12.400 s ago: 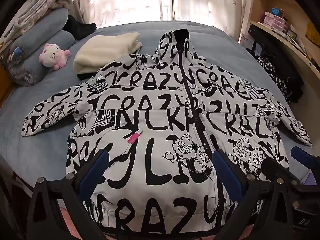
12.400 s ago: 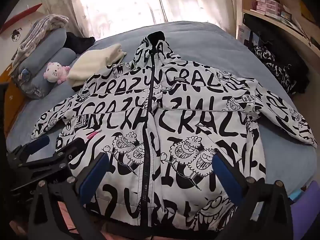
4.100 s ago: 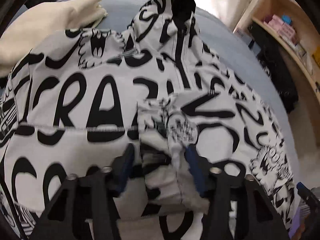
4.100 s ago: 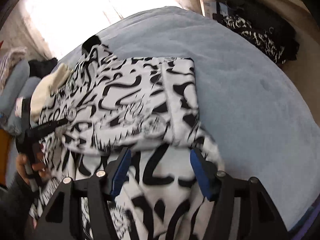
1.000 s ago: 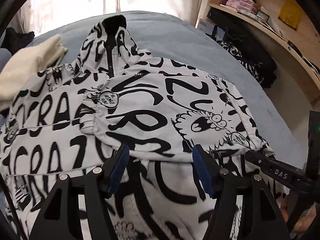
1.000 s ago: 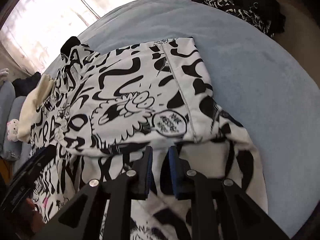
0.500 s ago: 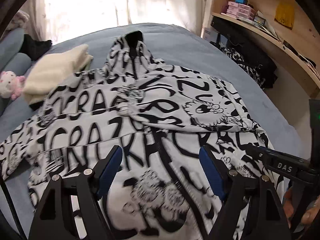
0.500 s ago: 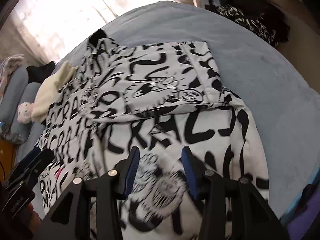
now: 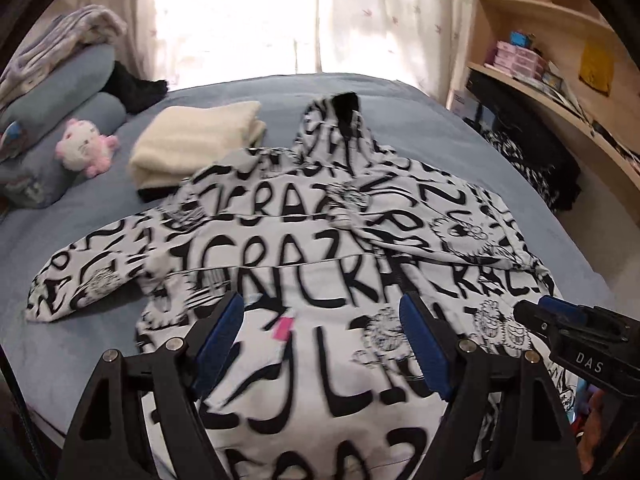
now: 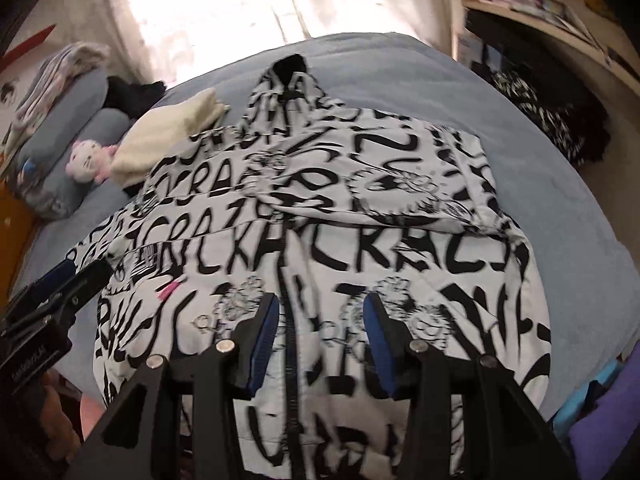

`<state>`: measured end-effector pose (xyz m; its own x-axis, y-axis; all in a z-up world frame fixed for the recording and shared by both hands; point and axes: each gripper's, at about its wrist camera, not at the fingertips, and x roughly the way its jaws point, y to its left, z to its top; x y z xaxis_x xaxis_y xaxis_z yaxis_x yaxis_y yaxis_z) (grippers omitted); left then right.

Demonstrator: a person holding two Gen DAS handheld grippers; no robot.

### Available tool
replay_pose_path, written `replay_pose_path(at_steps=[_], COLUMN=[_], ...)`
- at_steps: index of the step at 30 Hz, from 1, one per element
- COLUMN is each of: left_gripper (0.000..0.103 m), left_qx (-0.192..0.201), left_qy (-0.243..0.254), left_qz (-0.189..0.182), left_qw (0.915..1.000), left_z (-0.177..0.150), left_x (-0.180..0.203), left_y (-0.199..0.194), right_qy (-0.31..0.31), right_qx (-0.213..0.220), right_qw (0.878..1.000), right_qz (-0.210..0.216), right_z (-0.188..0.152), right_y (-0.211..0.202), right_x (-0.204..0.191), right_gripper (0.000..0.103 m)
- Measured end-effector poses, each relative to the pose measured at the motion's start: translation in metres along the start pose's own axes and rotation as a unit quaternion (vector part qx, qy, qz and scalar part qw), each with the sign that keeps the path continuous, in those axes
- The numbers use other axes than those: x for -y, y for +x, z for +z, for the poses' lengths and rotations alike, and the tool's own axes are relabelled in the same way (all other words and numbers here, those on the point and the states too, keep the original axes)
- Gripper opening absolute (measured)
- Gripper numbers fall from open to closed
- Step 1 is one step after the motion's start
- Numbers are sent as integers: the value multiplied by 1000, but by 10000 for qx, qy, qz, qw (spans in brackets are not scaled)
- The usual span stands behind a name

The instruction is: Fold large clothes

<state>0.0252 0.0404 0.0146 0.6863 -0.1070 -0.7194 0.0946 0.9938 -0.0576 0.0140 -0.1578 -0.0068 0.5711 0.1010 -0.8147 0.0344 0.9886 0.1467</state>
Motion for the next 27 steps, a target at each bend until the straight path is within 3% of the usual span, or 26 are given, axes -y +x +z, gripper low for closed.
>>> replay_pose_path(at_steps=[7,14,21,25,27], left_gripper=[79,79,79,79,79], left_qx=[5,-154,-261,-345,-378], left_qy=[-459,-1101,-1802,-2327,-2573], left_qz=[224,557,889,1232,1193], left_qw=[9987,9922,9793,9641,9582], left_z=[-12,-31,-53,-64,-70], left_x=[-64,-151,-239,-293,-315], left_y=[-8,0,12,30,39], right_qy=[-458,-983,-1349,-1505,-1525], right_qx=[16,-42,-156,-247,-290], right_qw=[9987,9945,9882,9845,9833], right_qz=[202,367,706,868,952], right_z=[3,9,16,21,23], right_y=[5,26,54,78,89], right_x=[-62,-134,-206,-247,-264], right_gripper=[44,44,44,44,44])
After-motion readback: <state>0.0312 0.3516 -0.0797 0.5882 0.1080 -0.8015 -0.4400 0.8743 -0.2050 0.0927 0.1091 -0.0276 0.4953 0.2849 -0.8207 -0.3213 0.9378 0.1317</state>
